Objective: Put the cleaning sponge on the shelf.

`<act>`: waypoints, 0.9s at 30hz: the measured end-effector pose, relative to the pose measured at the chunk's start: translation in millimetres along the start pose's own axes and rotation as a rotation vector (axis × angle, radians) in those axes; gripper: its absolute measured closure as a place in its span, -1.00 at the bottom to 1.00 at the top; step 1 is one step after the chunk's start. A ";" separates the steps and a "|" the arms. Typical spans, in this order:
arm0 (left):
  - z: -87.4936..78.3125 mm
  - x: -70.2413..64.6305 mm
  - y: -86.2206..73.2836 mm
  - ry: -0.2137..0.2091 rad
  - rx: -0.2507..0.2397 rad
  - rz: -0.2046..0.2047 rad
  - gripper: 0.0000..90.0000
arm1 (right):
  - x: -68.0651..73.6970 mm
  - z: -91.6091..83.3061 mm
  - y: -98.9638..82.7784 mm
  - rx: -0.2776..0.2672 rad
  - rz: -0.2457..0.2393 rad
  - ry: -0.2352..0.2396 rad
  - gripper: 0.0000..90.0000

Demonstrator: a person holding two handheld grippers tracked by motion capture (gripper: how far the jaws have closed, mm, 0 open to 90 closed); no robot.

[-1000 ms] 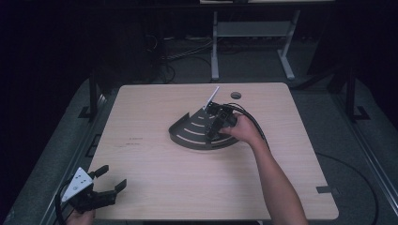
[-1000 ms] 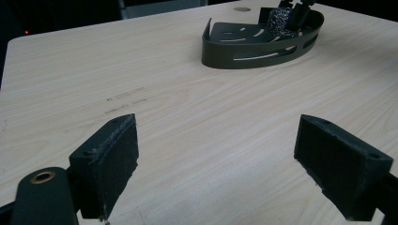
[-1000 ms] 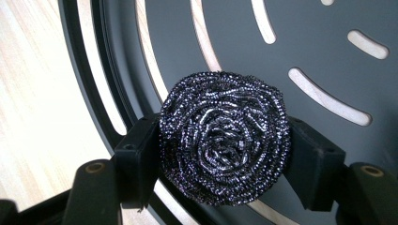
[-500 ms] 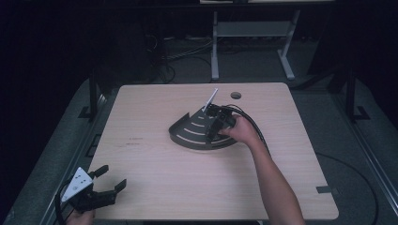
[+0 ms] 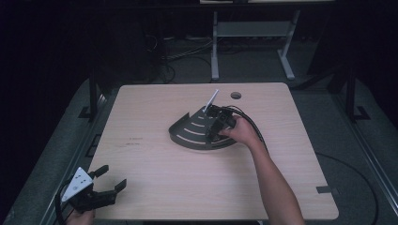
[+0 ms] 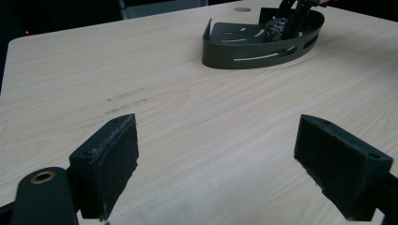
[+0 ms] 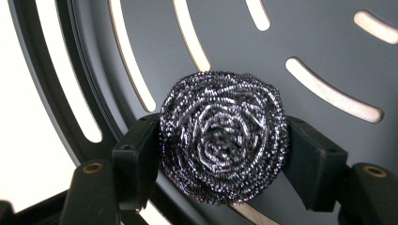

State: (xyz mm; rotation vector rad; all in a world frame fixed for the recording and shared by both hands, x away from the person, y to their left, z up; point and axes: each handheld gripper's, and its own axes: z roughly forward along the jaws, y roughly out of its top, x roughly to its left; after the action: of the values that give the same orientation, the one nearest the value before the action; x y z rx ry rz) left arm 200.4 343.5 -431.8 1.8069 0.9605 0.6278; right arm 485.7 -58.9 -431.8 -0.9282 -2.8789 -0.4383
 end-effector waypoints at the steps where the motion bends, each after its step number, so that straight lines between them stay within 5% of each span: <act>1: 0.1 0.0 0.0 -0.001 0.001 0.001 -0.70 | -0.3 0.3 -0.6 -0.003 0.000 0.000 -0.30; 27: 2.0 -0.2 0.0 -0.001 0.003 -0.006 -0.70 | 0.6 -16.8 -1.5 -0.035 0.000 -0.011 -0.43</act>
State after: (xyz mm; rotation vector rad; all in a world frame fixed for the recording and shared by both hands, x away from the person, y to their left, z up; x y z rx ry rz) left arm 201.8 342.4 -432.6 1.8062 0.9667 0.6223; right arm 484.2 -64.7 -416.0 -0.9390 -2.8902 -0.4868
